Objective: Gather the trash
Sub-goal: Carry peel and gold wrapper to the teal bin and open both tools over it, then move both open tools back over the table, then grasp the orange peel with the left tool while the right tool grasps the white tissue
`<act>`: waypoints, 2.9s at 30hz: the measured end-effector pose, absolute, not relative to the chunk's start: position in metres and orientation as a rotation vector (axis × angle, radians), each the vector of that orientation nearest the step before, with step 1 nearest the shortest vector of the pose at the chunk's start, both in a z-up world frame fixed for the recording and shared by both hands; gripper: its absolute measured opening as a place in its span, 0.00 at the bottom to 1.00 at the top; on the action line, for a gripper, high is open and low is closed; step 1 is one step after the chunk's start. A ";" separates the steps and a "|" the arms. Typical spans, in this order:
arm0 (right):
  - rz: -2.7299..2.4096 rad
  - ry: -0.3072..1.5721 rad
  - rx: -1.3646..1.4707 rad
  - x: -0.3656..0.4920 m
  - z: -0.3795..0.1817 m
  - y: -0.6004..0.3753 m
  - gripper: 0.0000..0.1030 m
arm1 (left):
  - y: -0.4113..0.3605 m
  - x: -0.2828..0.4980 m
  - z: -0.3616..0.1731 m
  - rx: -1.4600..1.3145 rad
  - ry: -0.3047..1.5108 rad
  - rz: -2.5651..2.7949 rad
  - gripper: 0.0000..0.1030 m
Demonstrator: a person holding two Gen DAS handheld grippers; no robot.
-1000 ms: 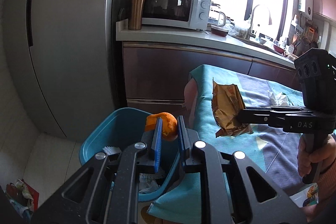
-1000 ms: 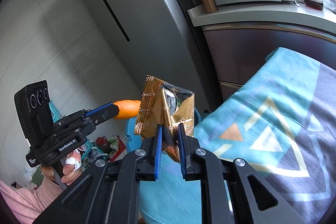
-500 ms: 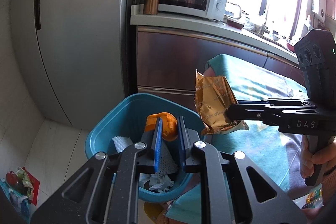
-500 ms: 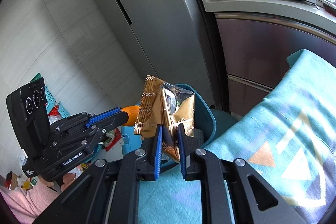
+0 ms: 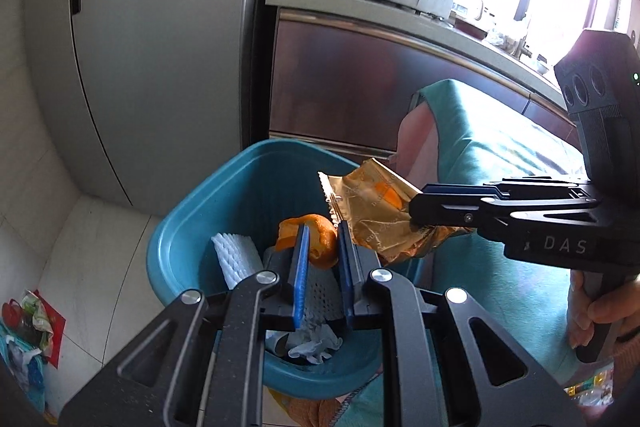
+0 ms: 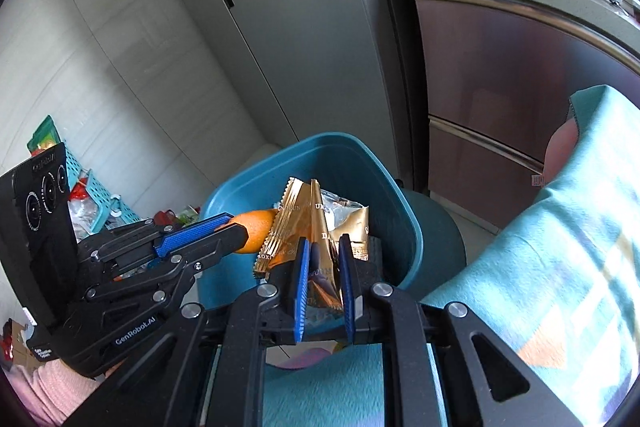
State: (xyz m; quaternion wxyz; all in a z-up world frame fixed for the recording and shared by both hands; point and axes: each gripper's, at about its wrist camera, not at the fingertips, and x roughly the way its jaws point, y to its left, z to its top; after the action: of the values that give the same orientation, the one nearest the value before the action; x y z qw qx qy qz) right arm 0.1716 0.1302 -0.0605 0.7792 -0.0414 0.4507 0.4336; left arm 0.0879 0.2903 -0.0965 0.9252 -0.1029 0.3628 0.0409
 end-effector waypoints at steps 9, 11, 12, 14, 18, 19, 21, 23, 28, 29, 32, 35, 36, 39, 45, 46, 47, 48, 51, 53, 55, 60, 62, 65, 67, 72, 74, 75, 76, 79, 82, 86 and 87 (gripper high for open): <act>0.922 1.004 -0.079 0.177 -0.066 0.135 0.22 | 0.294 0.103 -0.118 -0.238 0.789 0.087 0.16; 0.922 1.000 -0.067 0.178 -0.065 0.134 0.22 | 0.292 0.105 -0.120 -0.236 0.791 0.084 0.16; 0.923 0.997 -0.062 0.177 -0.065 0.133 0.22 | 0.290 0.105 -0.121 -0.236 0.792 0.083 0.16; 0.925 0.997 -0.055 0.177 -0.065 0.130 0.22 | 0.289 0.106 -0.122 -0.238 0.794 0.080 0.16; 0.928 0.986 -0.042 0.174 -0.062 0.123 0.22 | 0.287 0.104 -0.121 -0.248 0.784 0.073 0.17; 0.928 0.983 -0.038 0.172 -0.061 0.120 0.22 | 0.285 0.103 -0.119 -0.245 0.778 0.073 0.17; 0.931 0.977 -0.025 0.171 -0.060 0.115 0.22 | 0.283 0.098 -0.115 -0.241 0.765 0.070 0.19; 0.933 0.966 -0.021 0.167 -0.058 0.109 0.22 | 0.280 0.093 -0.109 -0.230 0.748 0.067 0.21; 0.940 0.922 0.006 0.153 -0.049 0.086 0.22 | 0.264 0.080 -0.090 -0.199 0.699 0.038 0.26; 0.942 0.912 0.017 0.150 -0.046 0.079 0.22 | 0.261 0.078 -0.086 -0.194 0.688 0.030 0.27; 0.937 0.885 0.044 0.141 -0.039 0.058 0.22 | 0.246 0.074 -0.076 -0.178 0.661 -0.005 0.29; 0.917 0.853 0.071 0.134 -0.030 0.033 0.23 | 0.228 0.070 -0.067 -0.160 0.642 -0.054 0.31; 0.909 0.844 0.081 0.131 -0.028 0.025 0.23 | 0.222 0.070 -0.065 -0.155 0.638 -0.069 0.32; 0.875 0.815 0.110 0.124 -0.022 -0.003 0.24 | 0.202 0.070 -0.059 -0.146 0.633 -0.127 0.32; 0.757 0.771 0.139 0.115 -0.018 -0.065 0.26 | 0.157 0.072 -0.052 -0.118 0.630 -0.226 0.33; 0.734 0.766 0.146 0.113 -0.018 -0.076 0.26 | 0.149 0.073 -0.052 -0.110 0.631 -0.240 0.33; 0.710 0.760 0.152 0.112 -0.018 -0.086 0.26 | 0.141 0.073 -0.052 -0.105 0.633 -0.254 0.33; 0.680 0.754 0.152 0.111 -0.018 -0.098 0.26 | 0.133 0.074 -0.051 -0.101 0.637 -0.271 0.33; 0.598 0.743 0.170 0.108 -0.020 -0.131 0.28 | 0.109 0.076 -0.052 -0.087 0.646 -0.315 0.33; 0.532 0.742 0.184 0.109 -0.024 -0.152 0.28 | 0.092 0.078 -0.053 -0.076 0.652 -0.342 0.33; 0.479 0.749 0.211 0.110 -0.029 -0.173 0.29 | 0.079 0.079 -0.054 -0.067 0.658 -0.367 0.33; 0.381 0.768 0.261 0.118 -0.045 -0.213 0.33 | 0.050 0.084 -0.058 -0.043 0.671 -0.417 0.34; 0.362 0.787 0.265 0.121 -0.052 -0.225 0.37 | 0.042 0.086 -0.059 -0.040 0.676 -0.431 0.34; 0.359 0.815 0.291 0.125 -0.063 -0.237 0.37 | 0.033 0.089 -0.061 -0.034 0.686 -0.446 0.34; 0.372 0.833 0.309 0.125 -0.070 -0.241 0.37 | 0.029 0.091 -0.061 -0.029 0.692 -0.452 0.34; 0.408 0.864 0.303 0.127 -0.078 -0.234 0.33 | 0.022 0.095 -0.064 -0.022 0.707 -0.458 0.36; 0.428 0.861 0.301 0.126 -0.077 -0.231 0.22 | 0.020 0.096 -0.065 -0.022 0.712 -0.460 0.36; 0.438 0.860 0.299 0.125 -0.077 -0.229 0.16 | 0.019 0.096 -0.065 -0.022 0.714 -0.462 0.36; 0.449 0.859 0.302 0.125 -0.076 -0.227 0.15 | 0.019 0.096 -0.065 -0.022 0.716 -0.462 0.36; 0.488 0.855 0.316 0.122 -0.075 -0.219 0.14 | 0.018 0.098 -0.066 -0.022 0.719 -0.465 0.36; 0.551 0.850 0.365 0.122 -0.075 -0.212 0.14 | 0.018 0.098 -0.065 -0.024 0.721 -0.470 0.37; 0.617 0.872 0.370 0.125 -0.075 -0.193 0.15 | 0.017 0.099 -0.066 -0.024 0.723 -0.475 0.38; 0.621 0.881 0.356 0.126 -0.075 -0.188 0.18 | 0.016 0.099 -0.067 -0.022 0.725 -0.476 0.38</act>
State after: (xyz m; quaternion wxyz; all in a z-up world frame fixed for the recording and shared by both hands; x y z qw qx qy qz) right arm 0.1255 -0.1877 -0.0751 0.8432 0.1684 0.4174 0.2940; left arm 0.0993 0.0161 -0.0665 0.9075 -0.0108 0.3511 -0.2305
